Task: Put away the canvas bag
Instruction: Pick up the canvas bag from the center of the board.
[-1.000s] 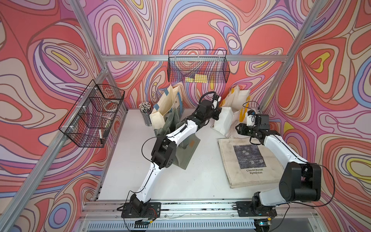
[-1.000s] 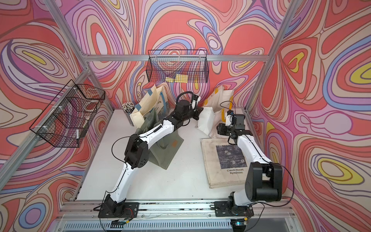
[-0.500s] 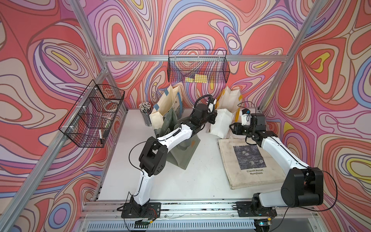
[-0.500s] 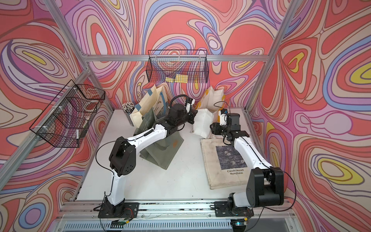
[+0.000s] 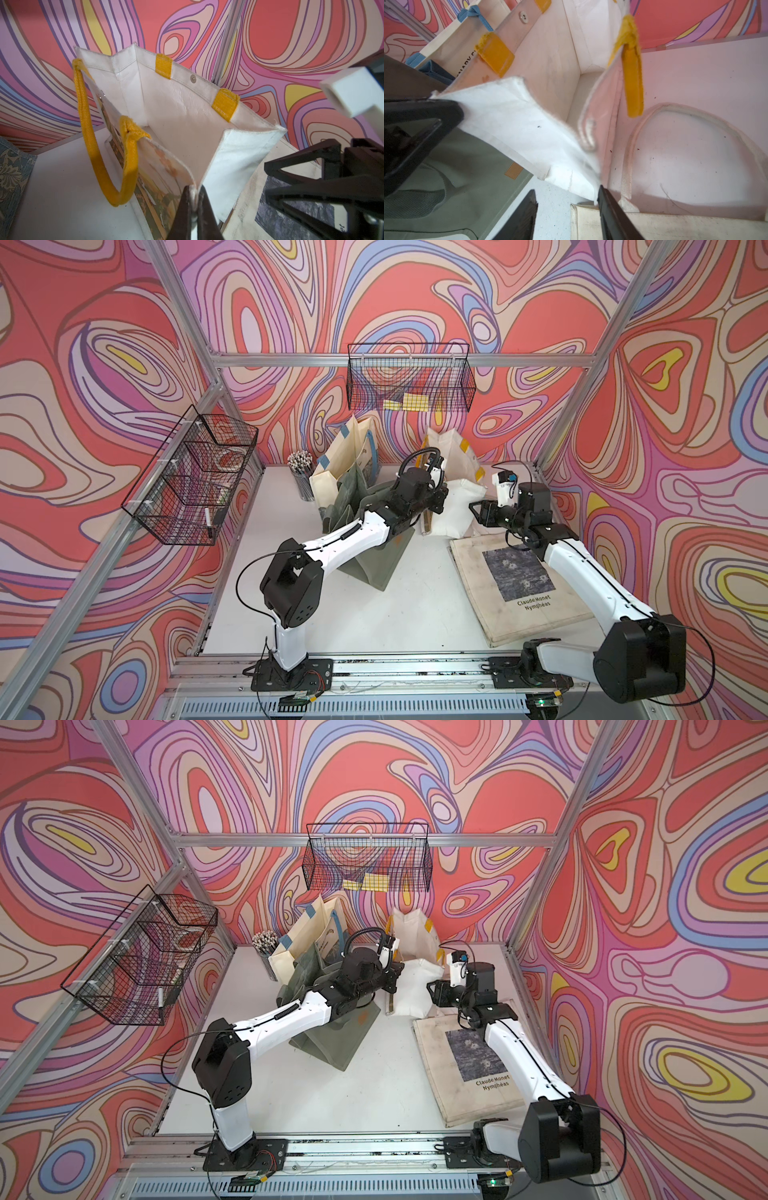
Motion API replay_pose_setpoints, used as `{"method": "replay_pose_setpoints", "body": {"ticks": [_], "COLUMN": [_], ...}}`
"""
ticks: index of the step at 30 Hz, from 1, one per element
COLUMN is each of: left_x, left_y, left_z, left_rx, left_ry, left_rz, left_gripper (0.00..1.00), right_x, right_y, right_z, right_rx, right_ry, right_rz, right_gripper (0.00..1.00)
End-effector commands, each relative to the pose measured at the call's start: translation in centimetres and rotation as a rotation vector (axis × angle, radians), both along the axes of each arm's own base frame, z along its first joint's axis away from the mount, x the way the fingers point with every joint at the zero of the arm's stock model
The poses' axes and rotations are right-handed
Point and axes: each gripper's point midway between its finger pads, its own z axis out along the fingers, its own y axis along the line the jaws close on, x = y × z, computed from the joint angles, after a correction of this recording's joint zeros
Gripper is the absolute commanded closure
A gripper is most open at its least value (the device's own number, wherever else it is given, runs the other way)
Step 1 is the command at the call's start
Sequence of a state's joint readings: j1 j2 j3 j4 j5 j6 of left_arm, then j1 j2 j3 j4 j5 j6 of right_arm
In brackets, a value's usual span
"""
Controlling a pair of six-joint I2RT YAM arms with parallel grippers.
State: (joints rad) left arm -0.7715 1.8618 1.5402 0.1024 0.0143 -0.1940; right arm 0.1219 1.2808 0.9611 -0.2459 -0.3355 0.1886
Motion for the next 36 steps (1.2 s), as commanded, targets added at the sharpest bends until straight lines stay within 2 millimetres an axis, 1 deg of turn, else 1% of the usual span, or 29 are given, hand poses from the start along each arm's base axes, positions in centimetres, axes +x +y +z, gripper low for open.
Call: {"method": "replay_pose_setpoints", "body": {"ticks": [1, 4, 8, 10, 11, 12, 14, 16, 17, 18, 20, 21, 23, 26, 27, 29, 30, 33, 36], "left_x": [0.1, 0.8, 1.6, 2.2, 2.3, 2.4, 2.2, 1.6, 1.3, 0.9, 0.0, -0.7, -1.9, -3.0, -3.3, -3.8, -3.9, -4.3, -4.4], "left_y": [0.0, -0.1, 0.0, 0.3, 0.4, 0.3, 0.1, -0.3, -0.4, -0.6, -0.8, -1.0, -1.4, -1.4, -1.3, -1.2, -1.1, -1.4, -1.6], "left_z": [3.6, 4.4, 5.6, 6.3, 6.6, 6.9, 7.2, 7.4, 7.5, 7.5, 7.4, 7.1, 6.4, 4.5, 3.8, 2.6, 2.1, 1.4, 1.2], "left_rx": [-0.045, -0.035, -0.049, -0.057, -0.063, -0.069, -0.066, -0.072, -0.080, -0.093, -0.107, -0.106, -0.104, -0.106, -0.108, -0.110, -0.110, -0.114, -0.113], "left_ry": [-0.077, -0.105, -0.126, -0.132, -0.136, -0.140, -0.142, -0.125, -0.114, -0.101, -0.082, -0.075, -0.057, -0.011, 0.005, 0.026, 0.038, 0.048, 0.054], "left_rz": [0.007, 0.020, 0.026, 0.037, 0.036, 0.028, 0.008, -0.030, -0.044, -0.059, -0.081, -0.099, -0.135, -0.132, -0.124, -0.112, -0.101, -0.099, -0.105], "left_gripper": [1.00, 1.00, 1.00, 1.00, 1.00, 1.00, 1.00, 1.00, 1.00, 1.00, 1.00, 1.00, 1.00, 1.00, 1.00, 1.00, 1.00, 1.00, 1.00], "right_x": [1.5, 2.9, 4.1, 4.6, 4.8, 5.0, 5.3, 5.3, 5.2, 4.9, 3.9, 3.2, 1.7, -0.5, -1.2, -2.4, -2.8, -3.3, -3.7], "right_y": [0.1, -0.8, -0.8, -0.8, -0.7, -0.4, 0.2, 0.6, 0.8, 1.0, 1.3, 1.4, 1.7, 2.1, 2.4, 2.9, 3.1, 3.3, 3.5], "right_z": [-0.2, 0.0, 0.7, 1.1, 1.4, 1.8, 3.0, 4.4, 4.9, 5.4, 5.9, 5.8, 4.6, 1.7, 0.8, -0.2, -0.7, -1.7, -2.3], "right_rx": [-0.040, -0.090, -0.118, -0.127, -0.122, -0.113, -0.091, -0.071, -0.063, -0.056, -0.047, -0.045, -0.036, -0.009, 0.011, 0.049, 0.058, 0.061, 0.061], "right_ry": [-0.012, -0.021, -0.051, -0.059, -0.075, -0.098, -0.143, -0.173, -0.184, -0.192, -0.199, -0.191, -0.154, -0.079, -0.056, -0.035, -0.026, -0.014, -0.031], "right_rz": [-0.019, -0.069, -0.063, -0.067, -0.063, -0.049, -0.024, 0.000, 0.010, 0.019, 0.045, 0.055, 0.076, 0.100, 0.107, 0.134, 0.135, 0.128, 0.134], "right_gripper": [0.49, 0.50, 0.50, 0.53, 0.59, 0.69, 0.81, 0.95, 0.99, 1.00, 1.00, 1.00, 1.00, 0.98, 0.94, 0.71, 0.65, 0.59, 0.56]}}
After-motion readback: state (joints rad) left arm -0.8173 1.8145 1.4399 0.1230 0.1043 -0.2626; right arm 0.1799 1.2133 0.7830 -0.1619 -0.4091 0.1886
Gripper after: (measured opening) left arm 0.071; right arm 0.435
